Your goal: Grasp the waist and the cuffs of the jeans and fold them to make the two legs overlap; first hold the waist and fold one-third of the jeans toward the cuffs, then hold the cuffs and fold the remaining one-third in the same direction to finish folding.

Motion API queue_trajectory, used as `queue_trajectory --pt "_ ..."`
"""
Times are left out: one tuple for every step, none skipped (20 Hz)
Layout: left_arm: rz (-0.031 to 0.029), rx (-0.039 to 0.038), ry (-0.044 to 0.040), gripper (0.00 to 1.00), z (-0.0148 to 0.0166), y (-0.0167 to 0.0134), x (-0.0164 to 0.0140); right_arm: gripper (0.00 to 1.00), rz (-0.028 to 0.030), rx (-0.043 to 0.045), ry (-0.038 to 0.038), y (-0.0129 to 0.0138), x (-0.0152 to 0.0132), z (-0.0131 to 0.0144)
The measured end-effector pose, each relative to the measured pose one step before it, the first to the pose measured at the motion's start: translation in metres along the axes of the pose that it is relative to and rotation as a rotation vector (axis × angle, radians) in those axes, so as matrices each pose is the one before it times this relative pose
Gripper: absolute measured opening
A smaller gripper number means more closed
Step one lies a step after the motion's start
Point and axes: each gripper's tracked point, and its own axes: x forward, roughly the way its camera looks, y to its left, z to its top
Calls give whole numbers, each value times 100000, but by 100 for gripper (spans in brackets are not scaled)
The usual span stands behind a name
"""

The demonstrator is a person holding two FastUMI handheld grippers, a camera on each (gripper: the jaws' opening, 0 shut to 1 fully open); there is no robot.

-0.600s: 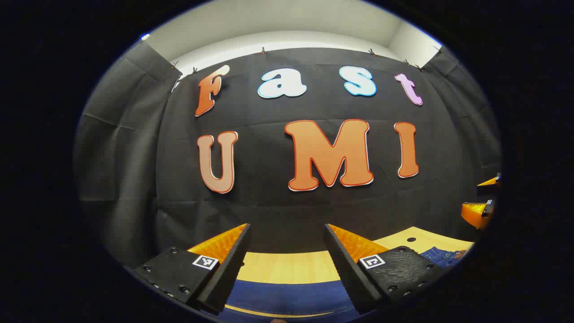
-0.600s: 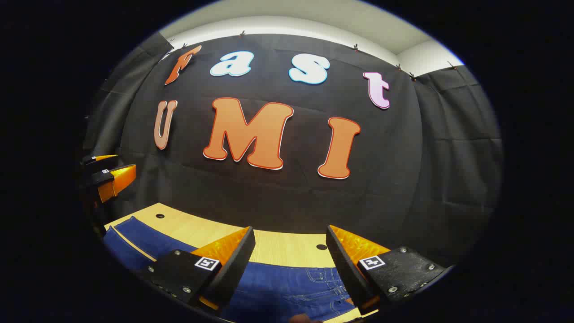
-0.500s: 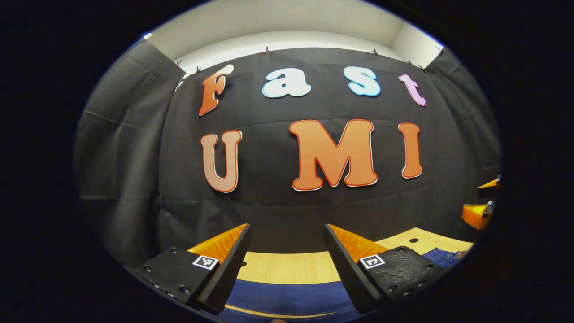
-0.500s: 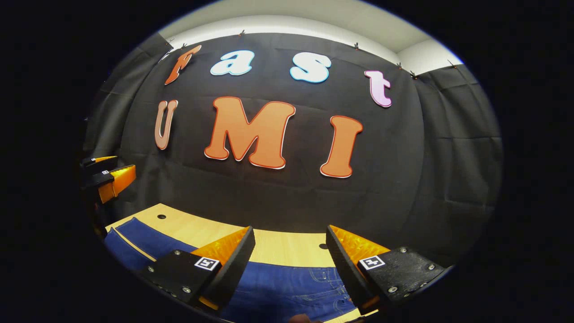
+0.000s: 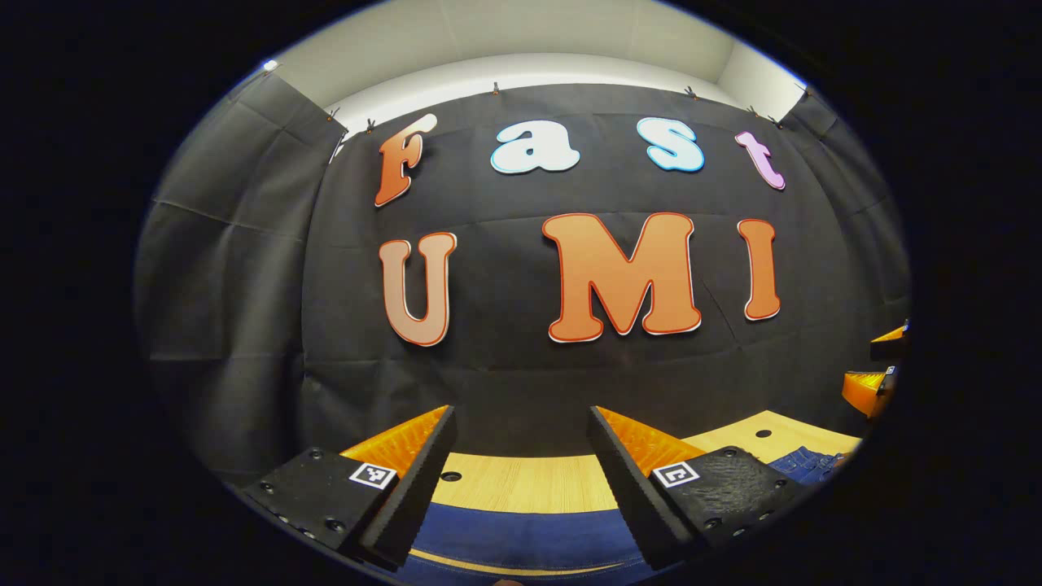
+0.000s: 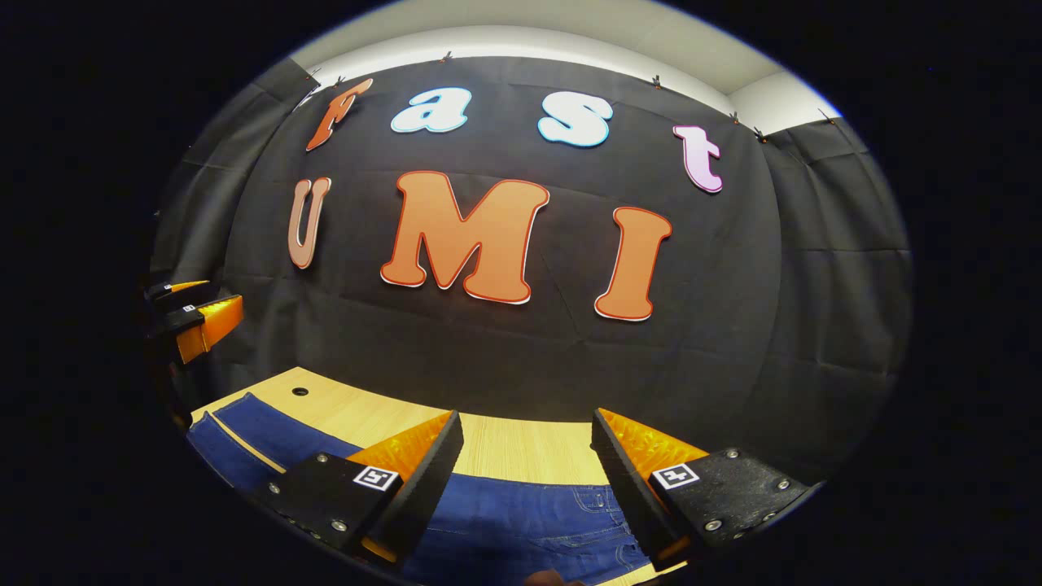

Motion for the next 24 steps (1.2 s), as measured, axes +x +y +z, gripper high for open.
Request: queue_trajectory --pt "315 195 -35 100 -43 78 27 98 -240 -123 120 -29 0 -54" --pt "447 154 -99 98 -179 207 -100 98 -324 -48 148 -116 112 -128" --pt "47 215 192 98 -82 2 226 98 -449 -11 323 -154 60 -131" --pt "167 394 841 98 -337 157 108 98 -522 180 884 -268 154 -264" --pt "39 192 1432 100 -520 76 -15 97 -586 180 743 -331 66 -309" --pt "684 88 1298 100 -429 452 -42 97 -838 30 849 -399 62 -232" --pt "311 -571 1328 100 -461 317 -172 98 -984 52 1107 -505 117 -384" --pt "293 -741 1621 98 -657 244 16 98 -848 435 1055 -423 89 -336" --pt "928 -416 2002 99 -484 522 -88 98 -845 631 1495 -460 114 -366" --pt "1104 -451 1956 98 -560 679 16 98 -1006 682 1512 -584 77 -467" --pt "1054 -628 2212 98 -683 553 224 98 -979 420 1445 -580 87 -438" --pt "1465 -345 2238 98 -917 795 -64 98 -928 217 1662 -538 130 -466" --pt "1619 -629 1996 98 -627 955 -25 98 -1038 199 2036 -621 44 -595" --pt "1527 -941 2178 98 -720 873 -10 98 -954 127 1846 -634 -29 -593" --pt "1740 -859 2119 98 -797 936 66 98 -1003 28 2435 -603 148 -724" --pt "2022 -674 2471 99 -788 1097 -84 98 -745 535 2694 -574 -35 -743" --pt "2855 -921 2162 98 -724 1246 36 98 -932 973 2656 -612 60 -776" --pt "1632 -1855 2300 99 -855 1044 109 98 -2105 1061 3737 -625 304 -805" --pt "1327 -2005 3035 98 -930 947 90 98 -3341 279 4878 -827 301 -946" --pt "1578 -1737 2553 98 -994 1083 77 98 188 1019 2518 -138 279 -550" --pt "1608 -1768 2898 99 -847 1057 237 98 796 1124 1740 168 420 -389" --pt "1316 -1457 2981 99 -956 913 313 98 -116 333 1121 -129 178 -252" --pt "1513 -1230 2393 99 -907 1121 240 98 -697 170 2094 -365 279 -358" --pt "1451 -1190 2607 99 -903 985 400 98 -837 363 1986 -446 236 -568"
